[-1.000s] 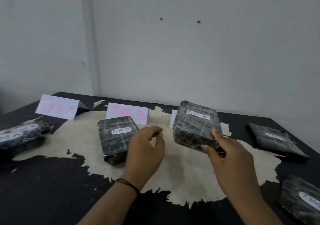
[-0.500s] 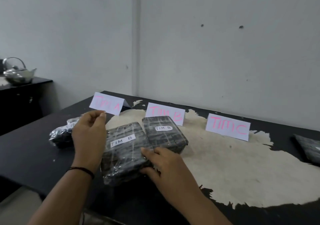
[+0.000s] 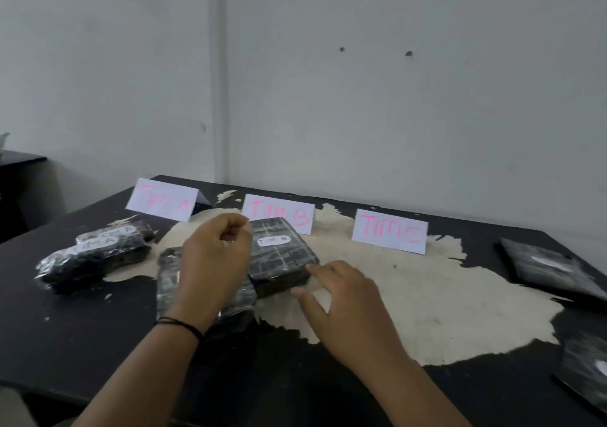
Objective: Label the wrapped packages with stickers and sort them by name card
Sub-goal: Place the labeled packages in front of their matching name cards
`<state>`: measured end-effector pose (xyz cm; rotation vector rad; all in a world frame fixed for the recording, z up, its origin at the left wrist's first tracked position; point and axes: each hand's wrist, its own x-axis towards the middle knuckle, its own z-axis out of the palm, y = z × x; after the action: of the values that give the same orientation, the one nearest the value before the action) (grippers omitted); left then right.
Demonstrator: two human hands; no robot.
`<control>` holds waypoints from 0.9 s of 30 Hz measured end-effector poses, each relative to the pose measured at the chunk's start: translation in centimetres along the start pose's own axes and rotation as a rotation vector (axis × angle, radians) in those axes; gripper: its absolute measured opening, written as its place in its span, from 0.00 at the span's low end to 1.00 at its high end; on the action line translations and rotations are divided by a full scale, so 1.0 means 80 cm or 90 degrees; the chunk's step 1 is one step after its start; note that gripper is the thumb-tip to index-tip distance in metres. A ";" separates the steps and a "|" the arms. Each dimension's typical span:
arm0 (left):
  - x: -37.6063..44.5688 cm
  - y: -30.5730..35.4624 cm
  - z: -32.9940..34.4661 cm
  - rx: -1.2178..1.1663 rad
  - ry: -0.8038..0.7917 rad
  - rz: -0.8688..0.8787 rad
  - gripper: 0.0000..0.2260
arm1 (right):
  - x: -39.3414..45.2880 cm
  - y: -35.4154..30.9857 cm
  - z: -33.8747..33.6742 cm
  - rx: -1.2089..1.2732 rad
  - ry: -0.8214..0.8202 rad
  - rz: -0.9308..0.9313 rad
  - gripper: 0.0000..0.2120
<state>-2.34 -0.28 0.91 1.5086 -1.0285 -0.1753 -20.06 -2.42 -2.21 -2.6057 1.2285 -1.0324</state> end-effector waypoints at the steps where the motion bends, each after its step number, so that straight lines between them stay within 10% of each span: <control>1: -0.006 0.009 0.018 -0.004 -0.021 0.016 0.03 | -0.005 0.012 -0.013 -0.010 0.007 0.024 0.24; 22: -0.171 0.086 0.313 -0.023 -0.485 0.165 0.10 | -0.166 0.221 -0.186 -0.325 0.103 0.632 0.14; 27: -0.195 0.098 0.332 0.018 -0.571 0.199 0.15 | -0.202 0.234 -0.190 -0.310 0.060 0.824 0.31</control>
<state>-32.40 -8.03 -5.87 1.2662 -1.9610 -0.6518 -48.81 -0.48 -5.64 -1.2671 2.7651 -0.5639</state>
